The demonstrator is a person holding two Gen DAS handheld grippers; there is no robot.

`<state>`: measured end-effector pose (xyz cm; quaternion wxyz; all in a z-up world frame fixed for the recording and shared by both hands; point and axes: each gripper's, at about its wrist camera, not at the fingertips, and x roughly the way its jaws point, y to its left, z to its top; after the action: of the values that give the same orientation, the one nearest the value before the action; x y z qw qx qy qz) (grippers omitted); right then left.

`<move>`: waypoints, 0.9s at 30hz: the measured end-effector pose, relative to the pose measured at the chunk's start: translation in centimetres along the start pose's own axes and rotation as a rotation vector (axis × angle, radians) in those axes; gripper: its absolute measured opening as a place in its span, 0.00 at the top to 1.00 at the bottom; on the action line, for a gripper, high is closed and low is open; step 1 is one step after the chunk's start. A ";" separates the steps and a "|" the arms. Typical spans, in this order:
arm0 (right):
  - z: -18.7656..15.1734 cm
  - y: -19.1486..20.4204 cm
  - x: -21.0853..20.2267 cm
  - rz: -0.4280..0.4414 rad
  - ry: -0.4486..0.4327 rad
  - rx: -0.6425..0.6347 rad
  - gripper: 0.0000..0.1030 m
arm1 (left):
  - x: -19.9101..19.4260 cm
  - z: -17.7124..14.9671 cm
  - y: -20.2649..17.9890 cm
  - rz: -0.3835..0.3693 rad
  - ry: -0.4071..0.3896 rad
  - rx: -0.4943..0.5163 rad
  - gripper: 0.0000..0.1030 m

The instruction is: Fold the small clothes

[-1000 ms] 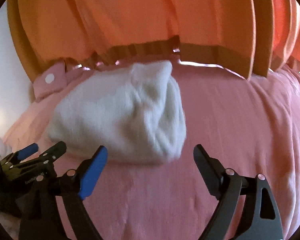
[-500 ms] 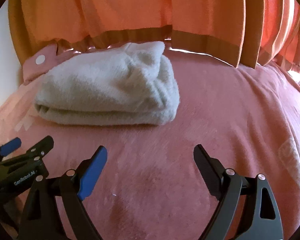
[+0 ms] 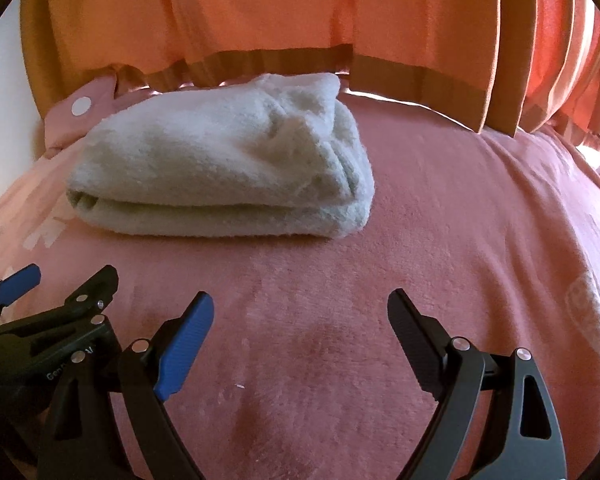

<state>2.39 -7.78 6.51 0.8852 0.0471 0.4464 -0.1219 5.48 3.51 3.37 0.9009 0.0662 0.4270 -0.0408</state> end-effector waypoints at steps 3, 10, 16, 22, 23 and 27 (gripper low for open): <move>0.0 0.1 0.1 -0.019 -0.004 -0.013 0.16 | 0.3 0.0 -0.1 0.011 0.003 0.005 0.07; -0.2 0.4 0.0 -0.014 -0.008 -0.005 0.16 | 0.5 0.0 0.0 0.020 0.013 0.002 0.07; -0.4 0.3 0.0 -0.004 -0.007 0.014 0.16 | 0.6 -0.1 0.1 0.020 0.014 -0.001 0.08; -0.4 0.3 0.1 0.000 -0.005 0.020 0.16 | 0.6 -0.1 0.1 0.017 0.018 -0.005 0.08; -0.4 0.2 0.2 0.002 -0.004 0.019 0.16 | 0.6 -0.1 0.1 0.017 0.019 -0.005 0.08; -0.4 0.2 0.1 0.004 -0.006 0.025 0.16 | 0.6 -0.1 0.2 0.014 0.019 -0.009 0.08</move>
<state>2.22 -7.54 6.18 0.8862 0.0585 0.4420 -0.1258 5.82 3.73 2.83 0.8973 0.0656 0.4354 -0.0320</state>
